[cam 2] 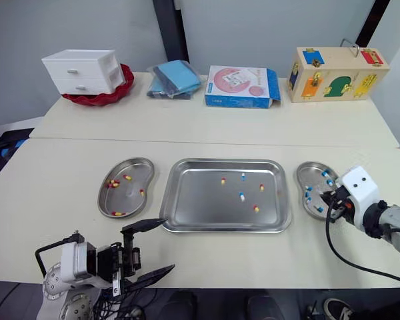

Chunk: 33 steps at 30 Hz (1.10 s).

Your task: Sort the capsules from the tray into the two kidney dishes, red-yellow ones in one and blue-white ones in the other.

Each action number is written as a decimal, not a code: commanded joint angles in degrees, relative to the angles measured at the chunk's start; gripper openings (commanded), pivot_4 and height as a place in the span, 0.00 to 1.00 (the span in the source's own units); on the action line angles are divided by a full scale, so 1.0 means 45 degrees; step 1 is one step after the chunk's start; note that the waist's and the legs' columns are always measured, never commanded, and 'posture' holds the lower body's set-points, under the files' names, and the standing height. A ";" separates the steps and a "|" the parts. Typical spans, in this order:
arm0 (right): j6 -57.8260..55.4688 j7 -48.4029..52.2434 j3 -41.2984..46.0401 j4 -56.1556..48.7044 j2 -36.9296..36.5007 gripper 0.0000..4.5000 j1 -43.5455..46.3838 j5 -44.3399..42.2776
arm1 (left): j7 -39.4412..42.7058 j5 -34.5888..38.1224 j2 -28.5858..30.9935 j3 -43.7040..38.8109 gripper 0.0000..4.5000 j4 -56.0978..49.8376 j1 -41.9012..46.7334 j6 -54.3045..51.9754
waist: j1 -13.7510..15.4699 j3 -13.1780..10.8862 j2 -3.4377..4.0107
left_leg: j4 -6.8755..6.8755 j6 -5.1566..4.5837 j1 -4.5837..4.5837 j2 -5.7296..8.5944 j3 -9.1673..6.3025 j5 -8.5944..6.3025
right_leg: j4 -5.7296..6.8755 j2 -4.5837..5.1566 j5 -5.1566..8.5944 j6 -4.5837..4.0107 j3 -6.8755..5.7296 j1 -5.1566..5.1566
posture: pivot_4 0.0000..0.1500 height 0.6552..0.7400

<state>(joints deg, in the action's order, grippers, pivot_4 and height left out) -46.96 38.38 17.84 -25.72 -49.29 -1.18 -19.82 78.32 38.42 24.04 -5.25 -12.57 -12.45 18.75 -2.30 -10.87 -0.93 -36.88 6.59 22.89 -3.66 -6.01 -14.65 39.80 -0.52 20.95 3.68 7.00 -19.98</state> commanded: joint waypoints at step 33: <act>0.0581 -0.0353 -0.0179 0.0721 -0.0065 0.60 0.0553 0.0423 | -0.1913 -0.0202 0.0177 0.0163 1.00 -0.1488 -0.0135 -0.0600 | 0.0084 0.0003 0.0005 | -0.0004 0.0001 -0.0001 0.0002 -0.0002 0.0000 | 0.0001 0.0001 0.0000 0.0000 -0.0003 0.0008 | 1.00 1.00</act>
<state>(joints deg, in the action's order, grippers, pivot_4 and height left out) -45.27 36.59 16.58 -22.07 -48.95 0.63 -18.07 69.62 37.55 24.54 -4.34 -17.63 -12.86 15.38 -1.92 -10.86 -0.91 -36.90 6.60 22.88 -3.65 -6.02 -14.65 39.81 -0.52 20.95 3.68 6.99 -19.94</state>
